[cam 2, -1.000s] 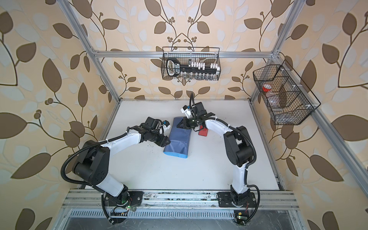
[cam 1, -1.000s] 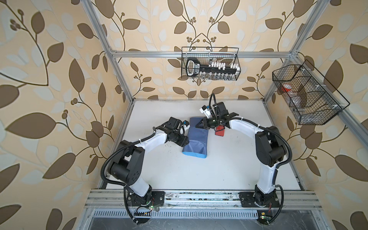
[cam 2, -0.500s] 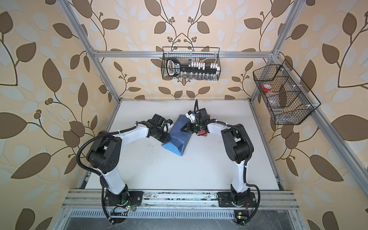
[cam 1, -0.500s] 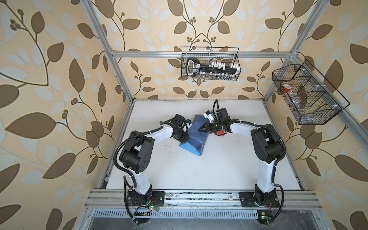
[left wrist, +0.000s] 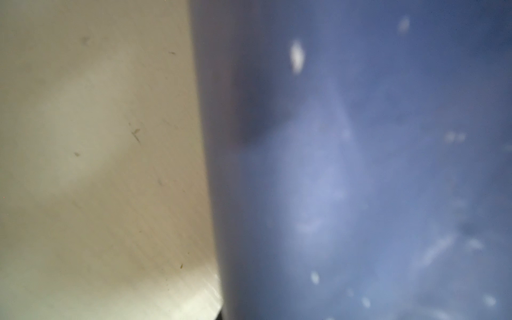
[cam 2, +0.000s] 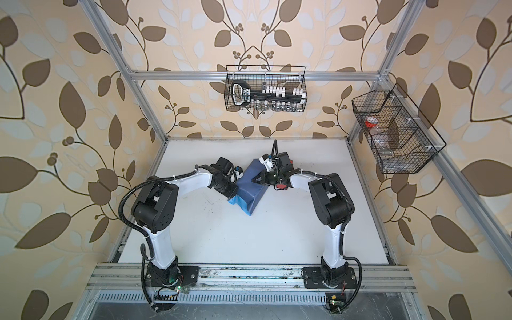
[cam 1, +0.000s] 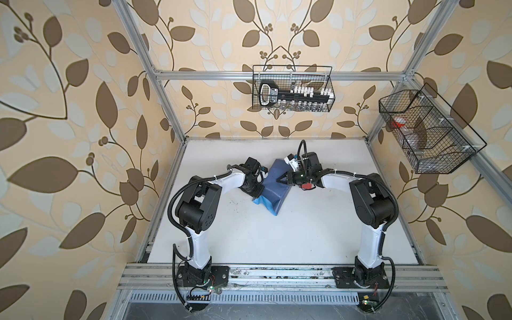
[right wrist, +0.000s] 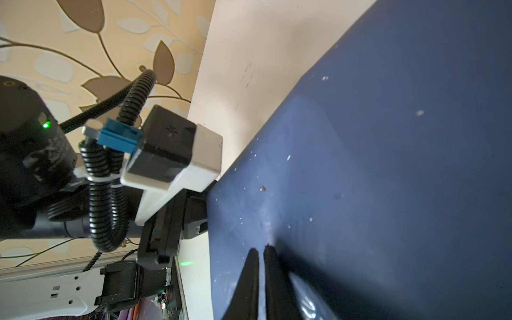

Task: Wrap a gift box in wrapping paper
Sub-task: Fold the wrapping paper for the gift box.

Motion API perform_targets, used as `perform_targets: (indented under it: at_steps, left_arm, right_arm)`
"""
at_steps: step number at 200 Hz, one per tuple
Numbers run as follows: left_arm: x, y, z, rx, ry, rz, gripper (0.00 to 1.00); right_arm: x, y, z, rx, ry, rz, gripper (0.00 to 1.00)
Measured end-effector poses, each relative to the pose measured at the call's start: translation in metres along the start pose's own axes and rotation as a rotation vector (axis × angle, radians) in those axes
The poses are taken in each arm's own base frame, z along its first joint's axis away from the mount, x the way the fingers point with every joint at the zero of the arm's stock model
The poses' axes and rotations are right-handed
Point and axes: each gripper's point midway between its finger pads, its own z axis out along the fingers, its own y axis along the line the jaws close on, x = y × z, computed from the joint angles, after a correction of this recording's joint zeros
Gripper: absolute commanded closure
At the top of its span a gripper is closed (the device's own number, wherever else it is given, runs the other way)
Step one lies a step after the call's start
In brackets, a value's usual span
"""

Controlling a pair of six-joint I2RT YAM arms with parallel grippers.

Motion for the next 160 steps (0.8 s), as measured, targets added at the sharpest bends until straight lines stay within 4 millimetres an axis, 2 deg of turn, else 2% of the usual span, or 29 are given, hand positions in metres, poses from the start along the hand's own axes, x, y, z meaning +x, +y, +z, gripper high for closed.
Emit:
perform_targets:
  at_steps: [24, 29, 37, 43, 55, 84, 98, 108, 119, 130, 140, 160]
  left_arm:
    - [0.000, 0.001, 0.000, -0.024, 0.008, 0.009, 0.93]
    - [0.000, 0.001, 0.000, -0.028, 0.008, 0.011, 0.88]
    - [0.000, 0.000, 0.000, -0.033, 0.011, 0.015, 0.69]
    - [0.001, 0.001, 0.000, -0.038, 0.012, 0.021, 0.63]
    - [0.001, 0.002, 0.001, -0.050, 0.015, 0.025, 0.57]
    - [0.000, 0.008, -0.002, -0.091, 0.020, 0.039, 0.51]
    - [0.000, 0.012, -0.004, -0.115, 0.025, 0.043, 0.40]
    - [0.001, 0.013, -0.008, -0.125, 0.028, 0.059, 0.29]
    - [0.001, 0.011, -0.017, -0.126, 0.014, 0.053, 0.25]
    - [0.001, 0.007, -0.033, -0.124, -0.020, 0.072, 0.26]
    - [0.003, 0.002, -0.049, -0.121, -0.053, 0.079, 0.36]
    - [0.000, -0.013, -0.085, -0.087, -0.133, 0.113, 0.74]
  right_arm:
    - [0.000, 0.000, -0.001, -0.002, -0.006, -0.005, 0.90]
    - [0.000, 0.000, -0.001, 0.000, -0.007, -0.006, 0.90]
    - [0.001, 0.000, -0.001, 0.002, -0.008, -0.007, 0.90]
    - [0.001, -0.001, -0.001, 0.003, -0.008, -0.007, 0.90]
    - [0.001, -0.001, -0.002, 0.003, -0.008, -0.009, 0.90]
    - [0.001, 0.000, -0.002, 0.004, -0.008, -0.012, 0.89]
    - [0.001, 0.000, -0.002, 0.005, -0.008, -0.014, 0.89]
    - [0.001, 0.000, -0.002, 0.005, -0.007, -0.014, 0.89]
    - [0.001, 0.000, -0.003, 0.005, -0.008, -0.014, 0.89]
    - [0.001, 0.000, -0.003, 0.007, -0.008, -0.014, 0.90]
    - [0.002, 0.000, -0.003, 0.009, -0.007, -0.015, 0.90]
    - [0.003, 0.000, -0.003, 0.011, -0.001, -0.012, 0.90]
